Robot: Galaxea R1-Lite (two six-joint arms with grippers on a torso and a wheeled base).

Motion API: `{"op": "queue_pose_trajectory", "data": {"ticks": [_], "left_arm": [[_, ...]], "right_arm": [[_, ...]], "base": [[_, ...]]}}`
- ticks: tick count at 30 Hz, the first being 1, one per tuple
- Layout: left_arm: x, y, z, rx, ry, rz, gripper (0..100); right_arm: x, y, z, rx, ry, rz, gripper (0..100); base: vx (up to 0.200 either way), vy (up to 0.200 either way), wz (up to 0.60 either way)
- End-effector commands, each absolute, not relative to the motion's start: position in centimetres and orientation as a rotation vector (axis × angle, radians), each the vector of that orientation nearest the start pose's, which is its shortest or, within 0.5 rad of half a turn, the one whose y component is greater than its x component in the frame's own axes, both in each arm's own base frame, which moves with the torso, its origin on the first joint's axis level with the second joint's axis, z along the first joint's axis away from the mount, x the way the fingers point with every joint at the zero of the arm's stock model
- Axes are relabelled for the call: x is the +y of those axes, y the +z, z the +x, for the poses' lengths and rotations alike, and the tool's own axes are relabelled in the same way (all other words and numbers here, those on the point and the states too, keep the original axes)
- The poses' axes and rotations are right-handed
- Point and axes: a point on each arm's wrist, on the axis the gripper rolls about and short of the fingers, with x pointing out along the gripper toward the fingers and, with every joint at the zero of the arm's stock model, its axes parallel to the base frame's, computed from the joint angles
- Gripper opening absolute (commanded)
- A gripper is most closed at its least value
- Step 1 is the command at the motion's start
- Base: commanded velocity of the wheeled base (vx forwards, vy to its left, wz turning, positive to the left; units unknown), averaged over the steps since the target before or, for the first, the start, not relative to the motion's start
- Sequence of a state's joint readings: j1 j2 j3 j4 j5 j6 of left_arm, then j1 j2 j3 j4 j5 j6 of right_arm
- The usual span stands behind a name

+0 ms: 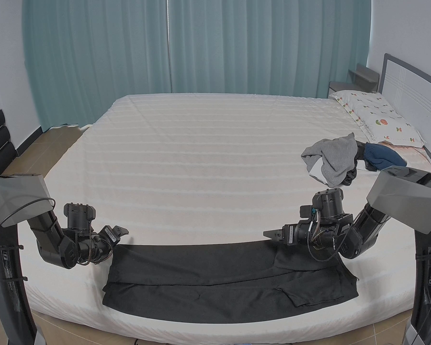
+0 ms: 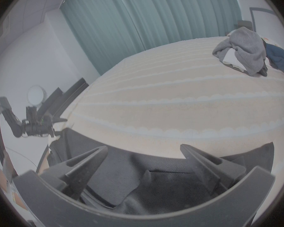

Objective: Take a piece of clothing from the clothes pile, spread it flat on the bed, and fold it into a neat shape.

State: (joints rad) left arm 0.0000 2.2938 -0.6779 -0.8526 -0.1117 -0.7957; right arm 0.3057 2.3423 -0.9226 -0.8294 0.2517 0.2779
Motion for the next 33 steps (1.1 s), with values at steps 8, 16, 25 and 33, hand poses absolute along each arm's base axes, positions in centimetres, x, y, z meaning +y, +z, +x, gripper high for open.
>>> {"op": "queue_pose_trajectory", "data": {"ticks": [8,16,25,33], "left_arm": [[-0.2,-2.3,34.0,0.767,0.205,-0.8,100],[-0.2,-2.4,34.0,0.77,0.207,-0.8,100],[-0.2,-2.4,34.0,0.769,0.205,-0.799,100],[-0.2,-2.4,34.0,0.768,0.206,-0.8,100]], "right_arm": [[4.3,0.6,35.7,0.709,0.344,0.377,100],[3.5,-1.0,35.5,0.768,0.343,0.449,100],[3.5,-3.0,35.6,0.818,0.325,0.474,0],[2.4,-2.4,36.0,0.779,0.304,0.485,0]], "base": [[0.0,0.0,0.0],[0.0,0.0,0.0],[0.0,0.0,0.0],[0.0,0.0,0.0]]}}
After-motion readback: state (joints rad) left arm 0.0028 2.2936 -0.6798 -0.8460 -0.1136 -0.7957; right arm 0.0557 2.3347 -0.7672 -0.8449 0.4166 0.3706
